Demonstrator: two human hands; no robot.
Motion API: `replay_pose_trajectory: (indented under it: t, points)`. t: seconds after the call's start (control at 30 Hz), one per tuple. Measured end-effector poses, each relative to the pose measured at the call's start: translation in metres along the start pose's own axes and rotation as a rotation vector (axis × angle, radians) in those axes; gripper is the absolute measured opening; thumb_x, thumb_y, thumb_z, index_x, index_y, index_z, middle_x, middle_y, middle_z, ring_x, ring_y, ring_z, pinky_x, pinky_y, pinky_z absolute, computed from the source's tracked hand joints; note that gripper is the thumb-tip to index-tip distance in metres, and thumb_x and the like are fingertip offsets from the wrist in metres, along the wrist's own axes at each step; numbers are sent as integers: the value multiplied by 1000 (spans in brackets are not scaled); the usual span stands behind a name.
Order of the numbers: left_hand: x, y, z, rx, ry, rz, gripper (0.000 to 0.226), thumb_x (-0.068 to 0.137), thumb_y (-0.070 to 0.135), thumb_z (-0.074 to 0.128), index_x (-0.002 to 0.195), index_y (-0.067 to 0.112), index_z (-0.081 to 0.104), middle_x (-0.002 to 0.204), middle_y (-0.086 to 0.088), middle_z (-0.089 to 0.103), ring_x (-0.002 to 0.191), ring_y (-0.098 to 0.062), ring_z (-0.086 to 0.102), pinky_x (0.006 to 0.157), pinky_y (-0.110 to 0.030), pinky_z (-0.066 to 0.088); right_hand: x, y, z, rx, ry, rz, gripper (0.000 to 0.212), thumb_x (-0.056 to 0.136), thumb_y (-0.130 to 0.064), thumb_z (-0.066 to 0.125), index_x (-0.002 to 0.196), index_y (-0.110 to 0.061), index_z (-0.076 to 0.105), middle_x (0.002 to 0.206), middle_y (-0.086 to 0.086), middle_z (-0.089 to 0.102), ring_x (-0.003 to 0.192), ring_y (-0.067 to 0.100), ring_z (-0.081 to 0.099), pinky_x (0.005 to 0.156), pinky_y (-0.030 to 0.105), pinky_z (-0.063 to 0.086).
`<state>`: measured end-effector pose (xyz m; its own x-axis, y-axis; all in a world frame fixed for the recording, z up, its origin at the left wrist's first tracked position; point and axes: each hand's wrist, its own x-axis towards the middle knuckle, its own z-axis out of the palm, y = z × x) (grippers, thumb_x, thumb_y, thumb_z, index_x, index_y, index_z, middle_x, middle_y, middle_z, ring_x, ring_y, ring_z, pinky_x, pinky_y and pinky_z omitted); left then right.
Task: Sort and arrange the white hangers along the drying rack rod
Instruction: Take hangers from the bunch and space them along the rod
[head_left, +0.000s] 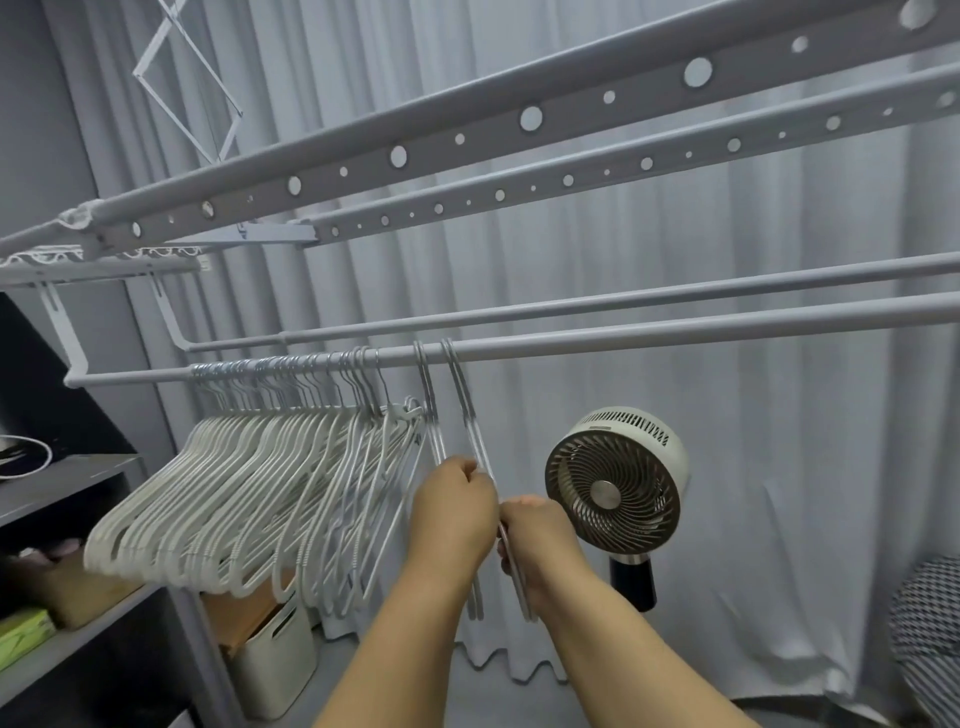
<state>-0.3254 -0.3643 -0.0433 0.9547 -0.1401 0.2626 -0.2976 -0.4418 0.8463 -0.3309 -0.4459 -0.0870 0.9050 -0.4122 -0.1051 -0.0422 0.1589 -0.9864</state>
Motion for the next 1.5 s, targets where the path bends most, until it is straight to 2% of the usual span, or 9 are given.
replay_pose_trajectory:
  t: [0.13,0.27,0.37,0.5,0.67,0.83,1.03,1.3,1.5]
  points:
    - [11,1,22,-69,-81,-115,48,91,16,42,139,7,46,130,-22,57,113,-36,59,94,-48,51,-8,-1,-15,40,35,-5,33,81,2,44,51,-12,44,46,6,42,40,18,33,45,23,25]
    - [8,10,38,-264,-51,-167,54,95,7,43,148,14,36,109,-14,65,77,-18,62,74,-31,51,-14,0,-36,96,63,-18,22,89,-10,56,67,-11,58,57,7,50,48,19,42,50,26,33]
    - [1,16,53,-304,-30,-140,52,97,7,43,148,15,35,107,-15,66,75,-18,60,73,-32,50,-21,0,-54,105,97,-74,8,88,-11,57,87,-8,65,76,18,66,66,23,55,61,32,43]
    - [-23,32,69,-339,-34,-36,27,98,8,41,112,29,49,93,-4,65,85,-23,61,80,-35,50,-35,-3,-83,68,166,-138,22,86,-8,56,101,-23,64,85,15,70,57,17,57,53,28,44]
    - [-47,49,95,-374,-114,43,38,97,8,42,77,36,58,70,3,62,68,-19,58,73,-40,52,-58,-13,-118,64,231,-163,26,88,-6,53,100,-26,64,70,7,62,37,11,40,41,23,34]
    - [-58,61,129,-395,-220,124,30,87,6,42,82,20,68,62,0,63,58,-21,55,66,-48,54,-84,-23,-155,46,305,-185,39,87,1,49,84,-36,63,65,4,61,36,8,39,37,19,30]
    - [-79,83,157,-419,-298,163,29,91,4,43,66,14,57,53,0,50,53,-18,43,59,-35,39,-100,-27,-198,29,420,-202,48,85,3,47,117,-30,62,76,11,67,33,10,38,37,19,32]
    - [-107,118,189,-442,-452,192,41,88,-2,43,72,29,64,48,11,58,55,-12,52,60,-29,42,-114,-30,-250,-18,560,-221,54,86,1,47,130,-27,56,83,12,70,34,12,37,38,22,33]
    - [-118,135,211,-441,-533,217,37,85,-3,42,78,20,70,49,5,52,56,-18,48,54,-29,38,-124,-35,-278,-24,629,-243,51,89,1,46,132,-25,54,79,7,70,38,13,39,37,22,34]
